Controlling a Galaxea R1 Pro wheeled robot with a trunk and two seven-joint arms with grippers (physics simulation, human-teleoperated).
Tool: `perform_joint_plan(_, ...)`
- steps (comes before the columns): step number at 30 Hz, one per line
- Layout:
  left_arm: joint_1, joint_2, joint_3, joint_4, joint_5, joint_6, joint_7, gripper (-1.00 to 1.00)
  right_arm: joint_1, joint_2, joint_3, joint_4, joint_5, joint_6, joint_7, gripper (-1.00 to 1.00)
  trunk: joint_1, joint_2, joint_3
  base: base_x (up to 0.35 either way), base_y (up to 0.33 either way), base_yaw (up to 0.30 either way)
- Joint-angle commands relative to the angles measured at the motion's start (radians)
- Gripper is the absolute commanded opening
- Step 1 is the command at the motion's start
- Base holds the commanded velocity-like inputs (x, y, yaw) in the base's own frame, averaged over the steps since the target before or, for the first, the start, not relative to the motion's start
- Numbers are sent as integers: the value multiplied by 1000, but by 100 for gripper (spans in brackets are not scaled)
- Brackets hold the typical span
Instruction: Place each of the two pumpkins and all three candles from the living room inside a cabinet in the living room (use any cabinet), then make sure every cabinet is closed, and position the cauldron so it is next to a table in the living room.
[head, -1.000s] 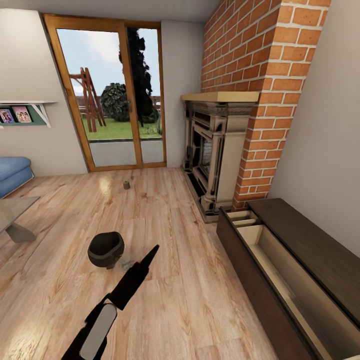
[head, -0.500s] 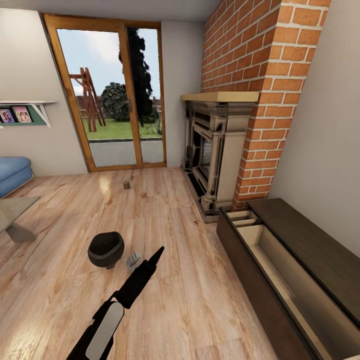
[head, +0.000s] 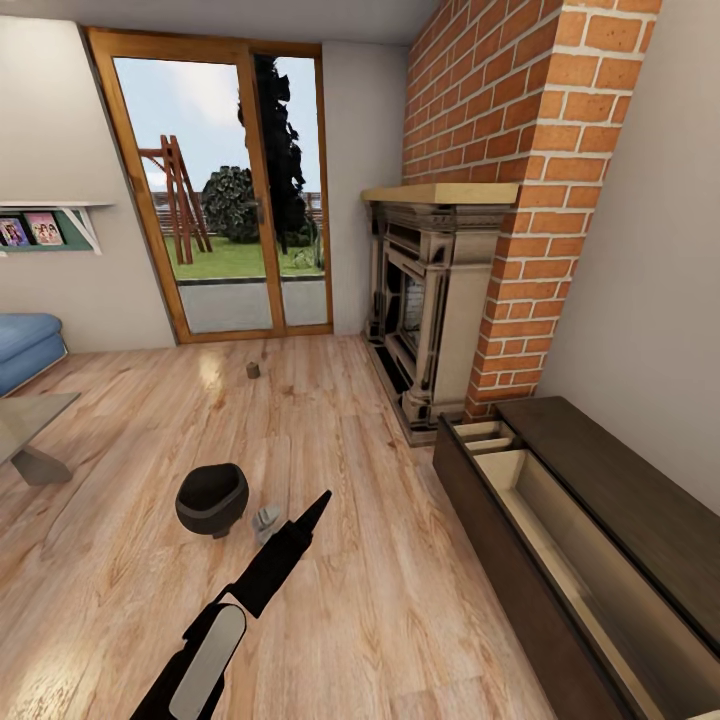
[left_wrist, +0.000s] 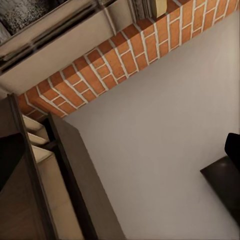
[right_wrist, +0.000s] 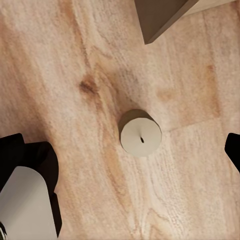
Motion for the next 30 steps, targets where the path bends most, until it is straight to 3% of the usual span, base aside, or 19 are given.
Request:
perform_joint_plan(1, 0, 0, 0, 0, 0, 0, 0, 100, 0, 0, 0, 0, 0, 0, 0, 100, 0, 0, 0, 0, 0, 0)
perform_joint_plan(14, 0, 4, -2, 2, 5, 0, -19, 100, 0, 0, 0, 0, 0, 0, -2, 100, 0, 0, 0, 0, 0, 0)
perform_joint_plan(23, 2, 6, 0, 6, 4, 0, -181, 100, 0, 0, 0, 0, 0, 0, -3, 100, 0, 0, 0, 0, 0, 0)
perform_joint_plan(30, 2, -22, 5, 151, 9, -1, -189, 100, 0, 0, 0, 0, 0, 0, -3, 100, 0, 0, 0, 0, 0, 0)
